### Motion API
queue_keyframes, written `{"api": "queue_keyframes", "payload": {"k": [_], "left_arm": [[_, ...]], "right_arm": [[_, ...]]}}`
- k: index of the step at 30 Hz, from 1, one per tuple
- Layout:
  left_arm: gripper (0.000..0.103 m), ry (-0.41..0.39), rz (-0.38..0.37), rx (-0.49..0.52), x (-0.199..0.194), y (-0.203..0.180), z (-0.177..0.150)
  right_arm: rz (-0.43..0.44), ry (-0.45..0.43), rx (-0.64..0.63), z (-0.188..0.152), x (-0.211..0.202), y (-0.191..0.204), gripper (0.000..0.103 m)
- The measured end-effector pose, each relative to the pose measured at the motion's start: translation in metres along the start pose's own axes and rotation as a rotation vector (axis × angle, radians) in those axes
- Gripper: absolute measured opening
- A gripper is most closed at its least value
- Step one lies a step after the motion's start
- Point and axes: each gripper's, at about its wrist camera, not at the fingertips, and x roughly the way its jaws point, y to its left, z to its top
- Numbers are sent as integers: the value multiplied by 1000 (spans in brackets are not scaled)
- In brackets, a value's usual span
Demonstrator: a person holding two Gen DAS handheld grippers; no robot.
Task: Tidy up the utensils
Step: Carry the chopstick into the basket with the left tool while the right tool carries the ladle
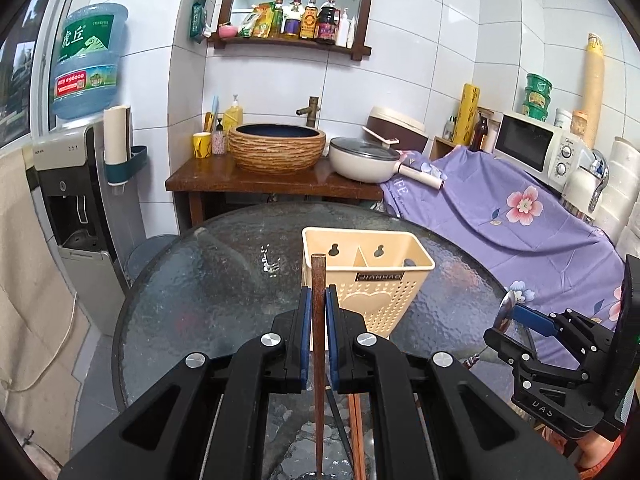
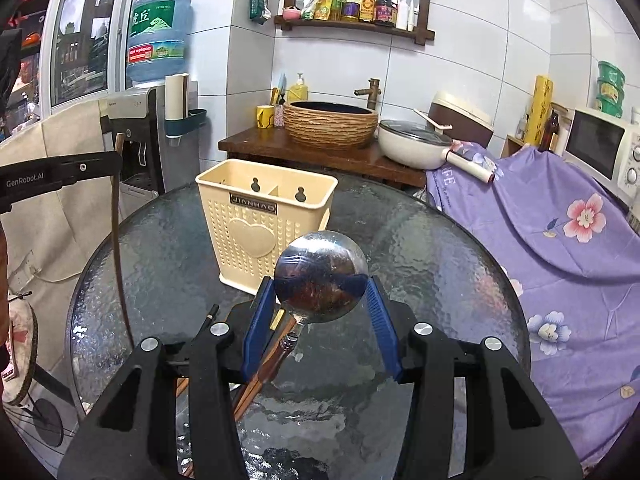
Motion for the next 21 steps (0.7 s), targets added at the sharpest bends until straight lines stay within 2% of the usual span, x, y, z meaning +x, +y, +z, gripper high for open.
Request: {"api": "queue_keyframes", "payload": {"k": [6,13,18,21], "left_arm": [[7,-21,-17,14,-6,-4,14],[7,-61,-56,31,-17,-16,42],[7,-80,-100,32,-24,-26,82],[7,-111,-98,30,-30,-29,109]], "right_arm": [[33,-5,13,19,-1,-2,48],[32,-40,-9,52,-7,-4,48],[18,-76,-12,91,-15,-10,48],[9,-108,-10,120,-20,-15,48]]}}
